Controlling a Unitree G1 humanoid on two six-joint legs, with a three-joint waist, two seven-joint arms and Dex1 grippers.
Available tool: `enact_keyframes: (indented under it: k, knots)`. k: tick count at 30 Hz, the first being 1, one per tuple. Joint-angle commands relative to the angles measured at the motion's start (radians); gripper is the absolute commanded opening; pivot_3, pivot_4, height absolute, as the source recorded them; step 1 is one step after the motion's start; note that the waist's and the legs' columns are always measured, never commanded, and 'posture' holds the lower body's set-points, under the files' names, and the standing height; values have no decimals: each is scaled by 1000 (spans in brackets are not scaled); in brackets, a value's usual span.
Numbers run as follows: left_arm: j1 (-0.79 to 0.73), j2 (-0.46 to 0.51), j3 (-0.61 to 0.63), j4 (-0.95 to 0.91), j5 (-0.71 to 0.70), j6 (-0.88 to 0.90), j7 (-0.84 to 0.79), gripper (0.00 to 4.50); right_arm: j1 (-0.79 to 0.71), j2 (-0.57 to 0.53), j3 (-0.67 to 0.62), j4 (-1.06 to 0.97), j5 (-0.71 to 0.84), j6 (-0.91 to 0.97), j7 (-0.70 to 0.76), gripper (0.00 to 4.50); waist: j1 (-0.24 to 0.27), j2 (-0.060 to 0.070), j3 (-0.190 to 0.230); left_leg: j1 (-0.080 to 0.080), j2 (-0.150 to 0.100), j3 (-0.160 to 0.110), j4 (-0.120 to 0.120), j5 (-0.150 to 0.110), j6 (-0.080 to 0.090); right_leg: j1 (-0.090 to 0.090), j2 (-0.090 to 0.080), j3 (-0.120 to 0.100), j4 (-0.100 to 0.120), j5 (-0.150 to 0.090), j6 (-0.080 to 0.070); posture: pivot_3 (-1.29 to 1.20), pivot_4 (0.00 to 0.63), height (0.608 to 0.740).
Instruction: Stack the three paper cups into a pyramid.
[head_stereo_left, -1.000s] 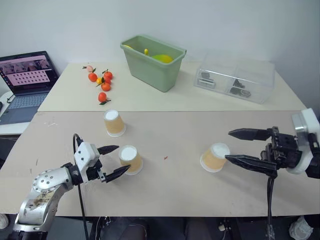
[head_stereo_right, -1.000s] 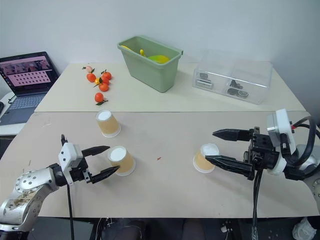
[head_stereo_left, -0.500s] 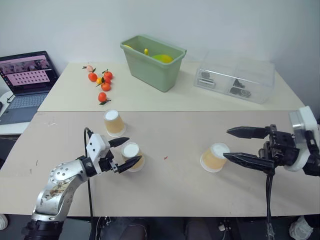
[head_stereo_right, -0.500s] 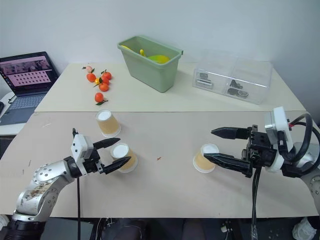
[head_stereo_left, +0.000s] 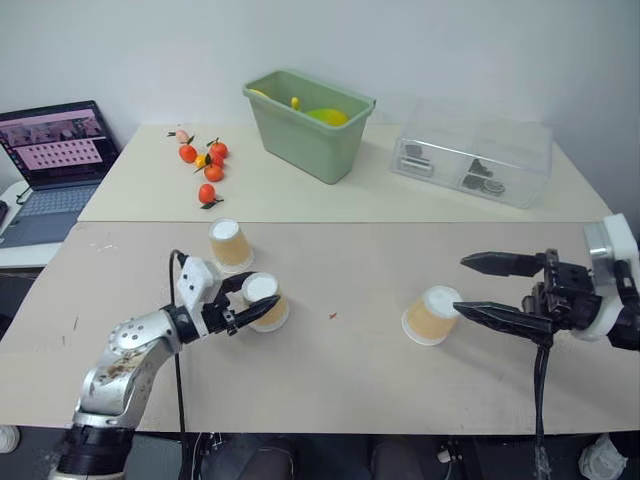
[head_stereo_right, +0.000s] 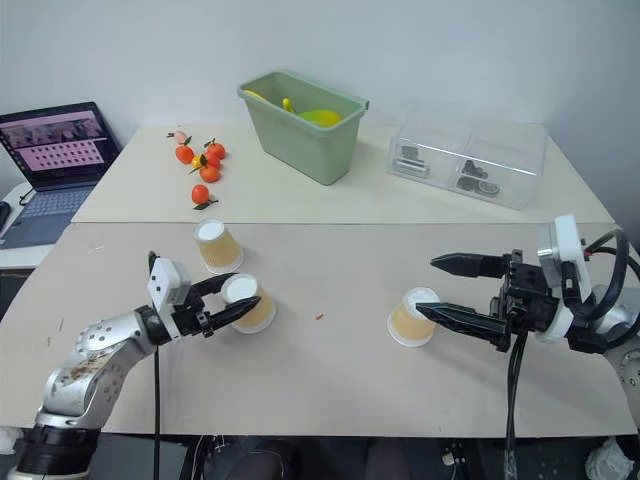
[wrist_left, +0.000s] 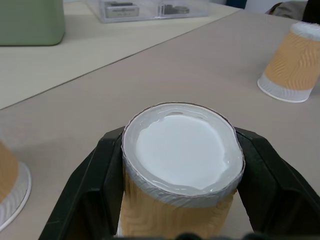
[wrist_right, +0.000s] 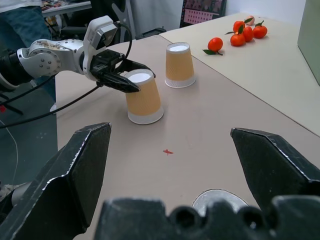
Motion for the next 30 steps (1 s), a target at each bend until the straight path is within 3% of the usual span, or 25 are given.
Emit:
enact_keyframes:
  k: [1, 9, 27, 29, 30]
  knots:
    - [-115, -18, -35, 31, -44, 35, -59, 2592, -14, 2, -13, -10, -5, -32, 9, 4500, 0, 0, 0, 0, 0, 0, 0, 0, 0, 0, 0, 0, 0, 0, 0, 0, 150, 738]
    - [-341, -92, -172, 197, 19, 21, -159, 2592, 21, 13, -52, -47, 1, -25, -20, 4500, -4, 0, 0, 0, -1, 0, 1, 0, 0, 0, 0, 0, 0, 1, 1, 0, 150, 738]
    - [-433, -240, -244, 416, 128, -104, -210, 2592, 34, 4, -66, -127, 73, 14, -129, 4500, -1, -1, 0, -1, -1, 0, 2, 1, -1, 1, 0, 0, -1, 1, 1, 0, 150, 738]
    - [-455, -263, -240, 471, 146, -132, -198, 3600, 26, 1, -64, -124, 75, 14, -133, 4500, -2, -1, 0, -1, -1, 0, 2, 1, -1, 1, 0, 0, -1, 1, 1, 0, 150, 738]
    - [-465, -275, -233, 491, 146, -137, -191, 3739, 24, 0, -64, -124, 77, 14, -135, 4500, 0, -1, 0, -1, -1, 0, 2, 1, -1, 1, 0, 0, -1, 1, 1, 0, 150, 738]
